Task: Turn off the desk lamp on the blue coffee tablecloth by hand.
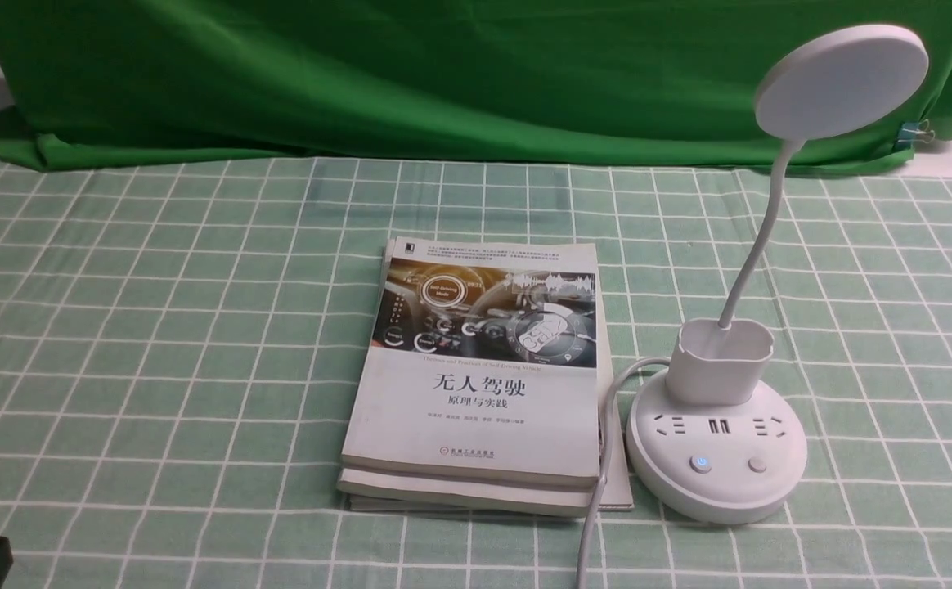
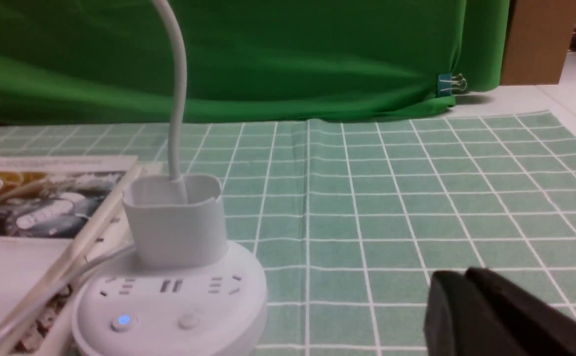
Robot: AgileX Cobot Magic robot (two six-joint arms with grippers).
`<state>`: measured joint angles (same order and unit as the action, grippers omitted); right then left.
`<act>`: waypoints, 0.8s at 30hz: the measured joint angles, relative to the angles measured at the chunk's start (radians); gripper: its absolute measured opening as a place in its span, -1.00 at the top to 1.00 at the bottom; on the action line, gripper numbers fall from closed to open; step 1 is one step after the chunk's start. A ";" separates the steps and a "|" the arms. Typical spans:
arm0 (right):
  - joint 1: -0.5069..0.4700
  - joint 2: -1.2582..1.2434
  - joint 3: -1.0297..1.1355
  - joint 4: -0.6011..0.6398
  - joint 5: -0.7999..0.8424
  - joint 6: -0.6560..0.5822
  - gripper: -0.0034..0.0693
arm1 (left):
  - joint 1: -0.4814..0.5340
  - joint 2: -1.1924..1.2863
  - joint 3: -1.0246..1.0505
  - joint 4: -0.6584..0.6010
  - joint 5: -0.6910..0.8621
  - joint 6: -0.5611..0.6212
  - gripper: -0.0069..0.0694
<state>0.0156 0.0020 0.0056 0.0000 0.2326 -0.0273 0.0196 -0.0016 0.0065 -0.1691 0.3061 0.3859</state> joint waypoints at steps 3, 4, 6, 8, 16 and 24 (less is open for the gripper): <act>0.003 0.000 0.000 0.000 0.005 -0.017 0.84 | 0.000 0.000 0.000 0.000 0.000 0.000 0.82; 0.006 0.000 0.000 0.000 0.008 -0.019 0.84 | 0.000 0.000 0.000 0.000 0.000 0.000 0.82; 0.015 0.000 0.000 0.000 0.010 -0.020 0.84 | 0.000 0.000 0.000 0.000 0.000 0.000 0.82; 0.027 0.000 0.000 0.000 0.011 -0.020 0.84 | 0.000 0.000 0.000 0.000 0.000 0.000 0.82; 0.064 0.000 0.000 0.000 0.019 0.009 0.85 | 0.000 0.000 0.000 0.000 0.000 0.000 0.82; 0.073 0.000 0.000 0.000 0.019 0.027 0.85 | 0.000 0.000 0.000 0.000 0.000 0.000 0.82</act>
<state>0.0886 0.0020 0.0056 0.0000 0.2516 0.0000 0.0196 -0.0016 0.0065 -0.1691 0.3061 0.3859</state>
